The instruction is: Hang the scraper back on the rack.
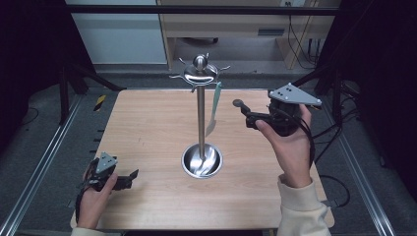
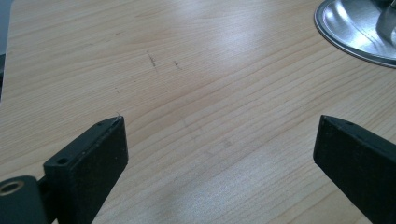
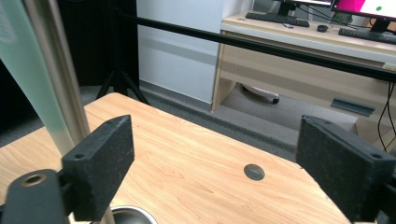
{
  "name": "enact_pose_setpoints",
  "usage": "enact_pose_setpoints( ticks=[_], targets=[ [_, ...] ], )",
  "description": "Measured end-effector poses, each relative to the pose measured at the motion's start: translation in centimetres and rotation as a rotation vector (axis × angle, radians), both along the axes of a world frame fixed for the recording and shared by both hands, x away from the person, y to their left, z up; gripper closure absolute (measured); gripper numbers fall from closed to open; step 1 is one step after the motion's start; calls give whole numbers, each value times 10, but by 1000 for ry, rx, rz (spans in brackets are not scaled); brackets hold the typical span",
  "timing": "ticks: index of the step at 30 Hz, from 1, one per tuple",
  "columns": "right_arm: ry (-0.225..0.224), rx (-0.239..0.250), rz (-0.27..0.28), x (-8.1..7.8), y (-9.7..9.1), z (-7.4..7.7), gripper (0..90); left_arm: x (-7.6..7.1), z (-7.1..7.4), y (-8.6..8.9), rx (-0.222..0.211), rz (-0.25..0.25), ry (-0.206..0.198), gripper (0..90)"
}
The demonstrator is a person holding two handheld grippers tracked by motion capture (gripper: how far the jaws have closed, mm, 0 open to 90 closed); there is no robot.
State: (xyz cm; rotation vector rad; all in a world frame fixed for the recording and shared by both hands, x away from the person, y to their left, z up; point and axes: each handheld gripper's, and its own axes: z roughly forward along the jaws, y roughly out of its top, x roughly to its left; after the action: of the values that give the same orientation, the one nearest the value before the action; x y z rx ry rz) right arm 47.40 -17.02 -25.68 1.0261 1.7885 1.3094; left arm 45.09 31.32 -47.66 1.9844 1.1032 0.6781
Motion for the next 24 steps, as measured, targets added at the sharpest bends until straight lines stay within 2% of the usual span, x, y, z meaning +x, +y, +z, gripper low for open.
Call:
enact_pose_setpoints(
  ticks=[15,24],
  targets=[
    [43,14,-33,15,-19,-31,84,0,1,0,-3,-4,0,28],
    [112,17,-67,25,-28,-57,104,-1,0,1,-2,-4,2,28]
  ],
)
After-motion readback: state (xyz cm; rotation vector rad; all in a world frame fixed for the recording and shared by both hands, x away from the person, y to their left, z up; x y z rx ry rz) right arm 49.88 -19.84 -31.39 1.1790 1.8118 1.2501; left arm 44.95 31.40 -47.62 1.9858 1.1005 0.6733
